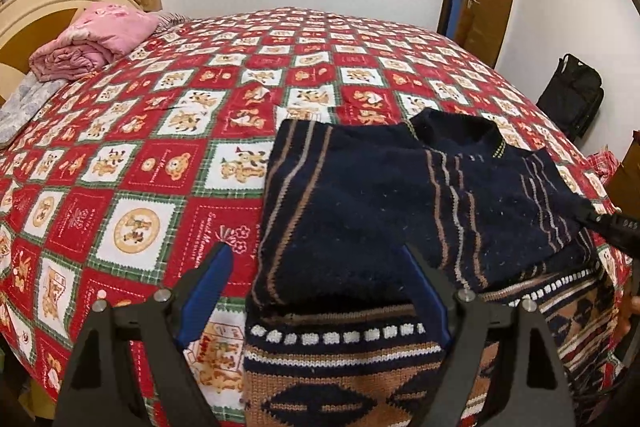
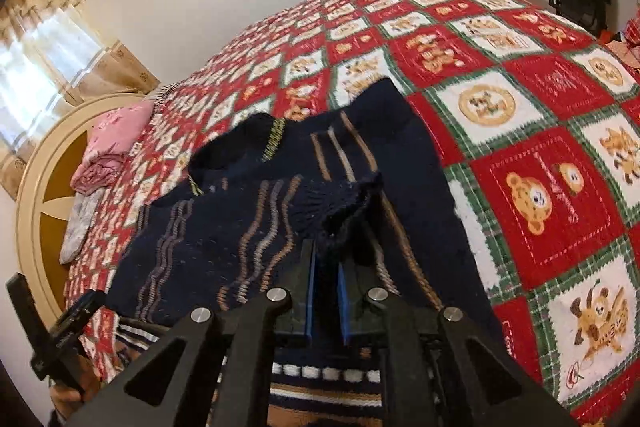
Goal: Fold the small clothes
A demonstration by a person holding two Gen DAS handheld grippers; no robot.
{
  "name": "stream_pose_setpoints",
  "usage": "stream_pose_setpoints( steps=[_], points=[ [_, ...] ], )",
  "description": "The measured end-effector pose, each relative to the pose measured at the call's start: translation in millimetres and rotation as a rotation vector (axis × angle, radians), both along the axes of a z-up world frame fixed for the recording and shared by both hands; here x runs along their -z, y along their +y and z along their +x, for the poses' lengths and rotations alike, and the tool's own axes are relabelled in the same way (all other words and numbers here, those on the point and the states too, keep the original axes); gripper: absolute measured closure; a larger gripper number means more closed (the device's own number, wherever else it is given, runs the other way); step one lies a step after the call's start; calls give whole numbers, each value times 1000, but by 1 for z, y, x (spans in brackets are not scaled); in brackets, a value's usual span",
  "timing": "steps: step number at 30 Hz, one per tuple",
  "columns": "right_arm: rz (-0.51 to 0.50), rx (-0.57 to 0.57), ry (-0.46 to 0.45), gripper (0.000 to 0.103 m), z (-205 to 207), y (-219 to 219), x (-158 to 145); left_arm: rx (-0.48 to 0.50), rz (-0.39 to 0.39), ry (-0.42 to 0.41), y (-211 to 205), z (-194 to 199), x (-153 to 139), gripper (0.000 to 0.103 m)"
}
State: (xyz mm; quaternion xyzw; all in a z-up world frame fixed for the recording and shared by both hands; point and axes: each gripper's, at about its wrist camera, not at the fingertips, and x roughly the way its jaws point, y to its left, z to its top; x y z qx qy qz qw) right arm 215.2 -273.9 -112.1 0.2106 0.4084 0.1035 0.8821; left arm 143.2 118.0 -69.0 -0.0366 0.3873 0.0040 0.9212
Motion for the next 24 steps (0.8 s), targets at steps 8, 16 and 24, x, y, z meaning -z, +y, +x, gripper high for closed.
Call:
stream_pose_setpoints(
  steps=[8, 16, 24],
  points=[
    [-65, 106, -73, 24, 2, -19, -38, -37, -27, 4, 14, 2, 0, 16],
    [-360, -61, 55, 37, 49, 40, 9, -35, 10, 4, 10, -2, -2, 16],
    [-466, -147, 15, 85, 43, 67, 12, -165, 3, 32, 47, 7, 3, 15]
  ],
)
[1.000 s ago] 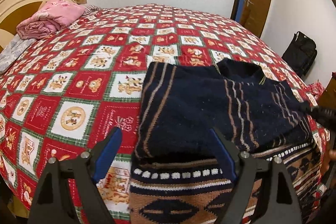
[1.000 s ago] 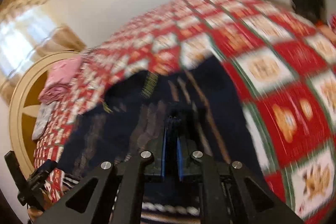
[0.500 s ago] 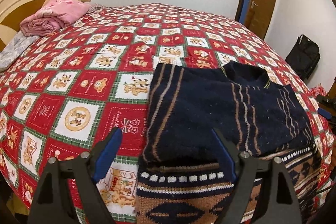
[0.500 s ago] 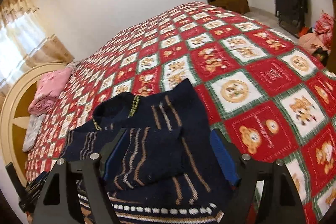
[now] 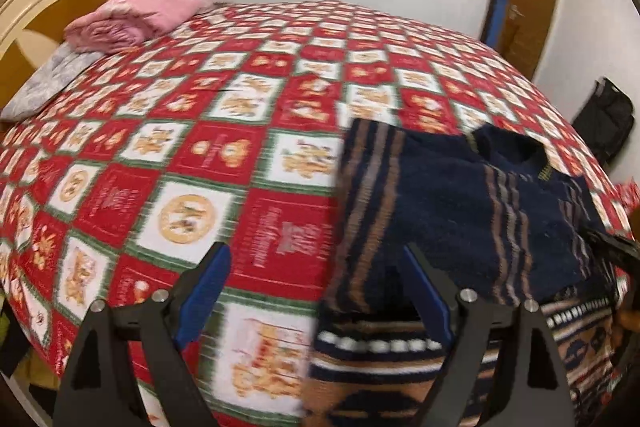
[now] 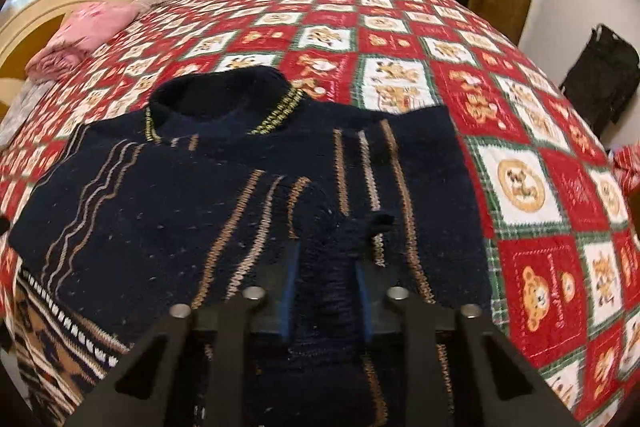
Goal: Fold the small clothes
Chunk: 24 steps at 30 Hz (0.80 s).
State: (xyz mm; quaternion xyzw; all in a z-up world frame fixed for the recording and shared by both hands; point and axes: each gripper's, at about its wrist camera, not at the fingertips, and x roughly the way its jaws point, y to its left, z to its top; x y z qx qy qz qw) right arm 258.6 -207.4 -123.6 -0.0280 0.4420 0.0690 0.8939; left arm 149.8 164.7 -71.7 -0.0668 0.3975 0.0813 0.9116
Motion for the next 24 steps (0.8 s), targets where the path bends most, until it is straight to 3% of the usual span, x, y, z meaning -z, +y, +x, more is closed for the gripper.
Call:
stream_pose_setpoints(
  steps=[7, 10, 13, 15, 19, 21, 23, 24],
  points=[
    [-121, 0, -182, 90, 6, 4, -46, -57, -6, -32, 18, 10, -12, 15],
    [-183, 11, -158, 91, 21, 3, -34, -17, 28, -27, 0, 15, -7, 15],
    [-205, 43, -76, 91, 29, -9, 0, 25, 91, -7, -21, 19, 5, 15],
    [-145, 69, -75, 91, 24, -21, 6, 51, 118, 37, -30, 23, 16, 15],
    [138, 128, -141, 90, 0, -59, -21, 88, 109, 32, -37, 20, 20, 15],
    [251, 119, -127, 75, -2, -66, -29, 91, 105, 39, -39, 23, 22, 14],
    [317, 90, -106, 29, 1, -62, -33, 86, 93, 49, -41, 25, 26, 14],
    [314, 85, -112, 25, 3, -59, -34, 84, 88, 54, -43, 26, 27, 14]
  ],
)
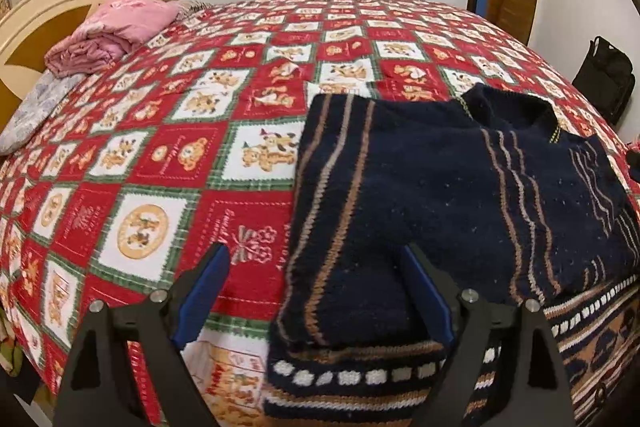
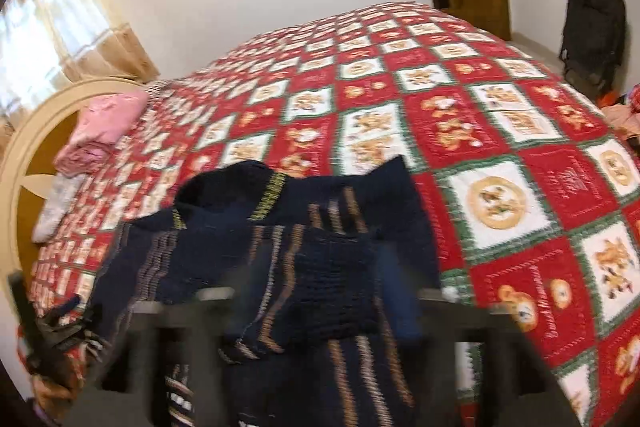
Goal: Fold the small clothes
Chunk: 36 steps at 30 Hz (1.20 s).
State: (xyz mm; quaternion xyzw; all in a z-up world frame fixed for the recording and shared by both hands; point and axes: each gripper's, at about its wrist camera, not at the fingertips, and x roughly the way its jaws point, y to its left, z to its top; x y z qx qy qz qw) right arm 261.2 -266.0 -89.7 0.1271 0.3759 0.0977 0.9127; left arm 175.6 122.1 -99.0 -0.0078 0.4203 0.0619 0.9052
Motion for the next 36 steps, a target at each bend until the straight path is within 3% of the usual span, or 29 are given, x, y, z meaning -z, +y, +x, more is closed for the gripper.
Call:
stream_pose_setpoints(
  steps=[3, 6, 7, 11, 16, 19, 24, 28, 31, 36],
  points=[
    [-106, -1, 31, 25, 12, 17, 9, 3, 14, 2, -4, -3, 0, 14],
    [-233, -46, 147, 25, 23, 39, 42, 3, 7, 3, -3, -6, 0, 13],
    [-281, -48, 144, 27, 21, 44, 48, 0, 4, 5, -2, -6, 1, 11],
    [-365, -97, 73, 86, 7, 61, 42, -11, 1, 23, -4, -5, 5, 11],
    [-512, -81, 21, 87, -7, 65, 30, 17, 12, 9, -11, -8, -3, 10],
    [-468, -16, 62, 87, 2, 45, 43, 26, 21, 21, -18, -5, 3, 5],
    [-508, 7, 40, 83, 3, 53, 46, 1, 44, 18, -19, -4, 10, 0],
    [-398, 43, 49, 66, 3, 37, 44, 0, 47, 20, -19, -4, 9, 0],
    [-286, 70, 60, 64, -4, 24, 32, 8, 64, 22, -21, -7, 7, 0],
    [-163, 96, -78, 63, -48, 16, -12, 36, 85, 11, -26, -16, 0, 0]
  ],
)
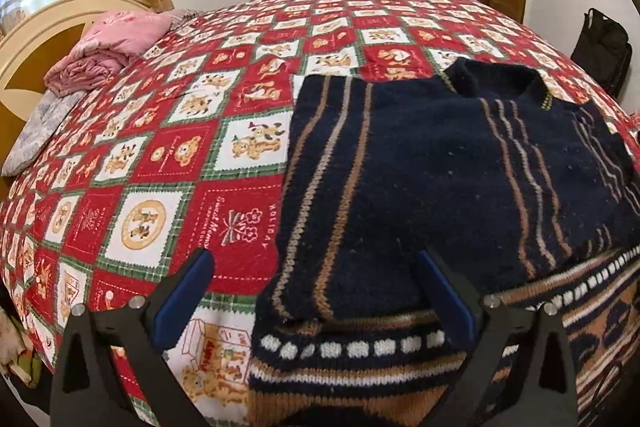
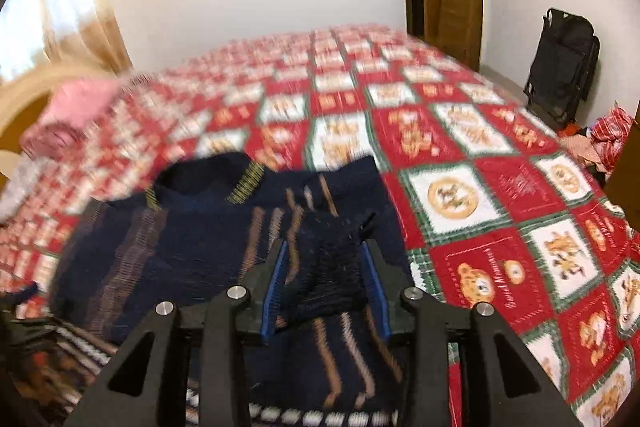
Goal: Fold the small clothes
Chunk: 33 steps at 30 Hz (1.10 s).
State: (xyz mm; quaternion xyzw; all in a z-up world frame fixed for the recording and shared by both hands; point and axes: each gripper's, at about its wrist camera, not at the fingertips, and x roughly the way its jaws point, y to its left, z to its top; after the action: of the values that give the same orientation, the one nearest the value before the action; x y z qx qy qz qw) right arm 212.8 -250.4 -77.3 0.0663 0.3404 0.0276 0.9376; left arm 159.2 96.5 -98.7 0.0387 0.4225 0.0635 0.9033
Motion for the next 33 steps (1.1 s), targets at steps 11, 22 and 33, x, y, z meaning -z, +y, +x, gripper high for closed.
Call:
stream_pose_setpoints(
  steps=[11, 22, 33],
  points=[
    [372, -11, -137, 56, -73, -2, -38, 46, -30, -46, -21, -26, -19, 0],
    [494, -19, -19, 55, -84, 26, 10, 58, -34, -51, -23, -48, -22, 0],
    [473, 36, -51, 55, -101, 12, 6, 69, -96, -29, -23, -54, -19, 0]
  ],
)
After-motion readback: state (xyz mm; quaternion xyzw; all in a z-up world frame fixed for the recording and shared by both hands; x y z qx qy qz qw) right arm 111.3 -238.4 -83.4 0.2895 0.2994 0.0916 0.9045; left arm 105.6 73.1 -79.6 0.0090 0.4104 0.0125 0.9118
